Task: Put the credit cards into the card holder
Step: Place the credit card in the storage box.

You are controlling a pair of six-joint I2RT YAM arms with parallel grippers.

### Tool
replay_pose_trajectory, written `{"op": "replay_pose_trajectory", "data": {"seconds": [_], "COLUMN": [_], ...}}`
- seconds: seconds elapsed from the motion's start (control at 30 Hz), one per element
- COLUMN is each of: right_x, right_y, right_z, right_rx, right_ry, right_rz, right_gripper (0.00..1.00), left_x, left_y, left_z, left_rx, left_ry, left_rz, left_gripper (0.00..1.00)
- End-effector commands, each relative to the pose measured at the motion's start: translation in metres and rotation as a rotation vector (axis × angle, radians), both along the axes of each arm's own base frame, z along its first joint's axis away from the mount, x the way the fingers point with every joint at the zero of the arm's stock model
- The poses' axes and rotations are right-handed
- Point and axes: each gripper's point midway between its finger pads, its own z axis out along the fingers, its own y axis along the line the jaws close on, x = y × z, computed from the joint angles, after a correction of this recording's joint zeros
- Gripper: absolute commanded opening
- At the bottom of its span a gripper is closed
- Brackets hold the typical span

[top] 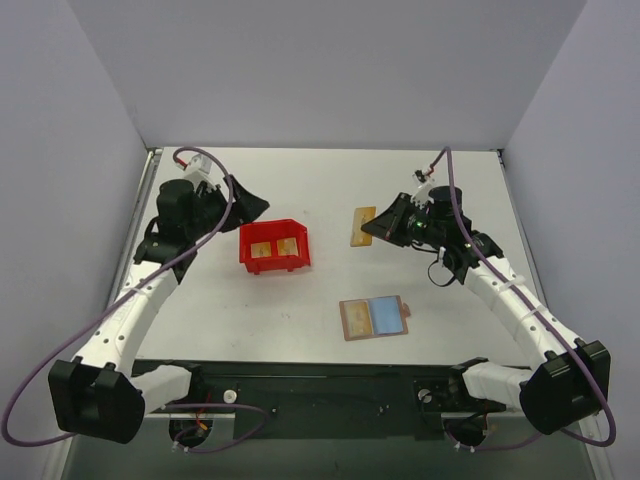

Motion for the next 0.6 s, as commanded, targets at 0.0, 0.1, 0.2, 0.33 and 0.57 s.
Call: {"op": "replay_pose_trajectory", "data": {"seconds": [0.0, 0.1, 0.2, 0.33, 0.57], "right_x": [-0.002, -0.011, -0.017, -0.02, -0.021], "right_y": [0.022, 0.03, 0.036, 0.043, 0.05], "right_z": [0.042, 0.054, 0.059, 0.061, 0.07], "right_rx": [0.131, 0.175, 0.207, 0.26, 0.349], "right_ry": [-0.155, -0.201, -0.223, -0.221, -0.213], "right_rz": [0.14, 0.212, 0.275, 0.317, 0.348], "right_gripper": [0.0, 0.0, 0.0, 0.0, 0.0], "left_x": [-0.03, -0.05, -0.066, -0.085, -0.102], "left_y": [-0.062, -0.078, -0.091, -0.112, -0.141], "left_z": [0.04, 0.033, 0.048, 0.06, 0.062], "left_rx": [-0.413, -0.497, -0.588, -0.679, -0.731], "left_ry": [-0.036, -0.001, -0.028, -0.045, -0.045], "left_rz": [-0.316, -0.39, -0.45, -0.536, -0.609], "left_gripper": [0.84, 0.82, 0.82, 0.81, 0.74]}}
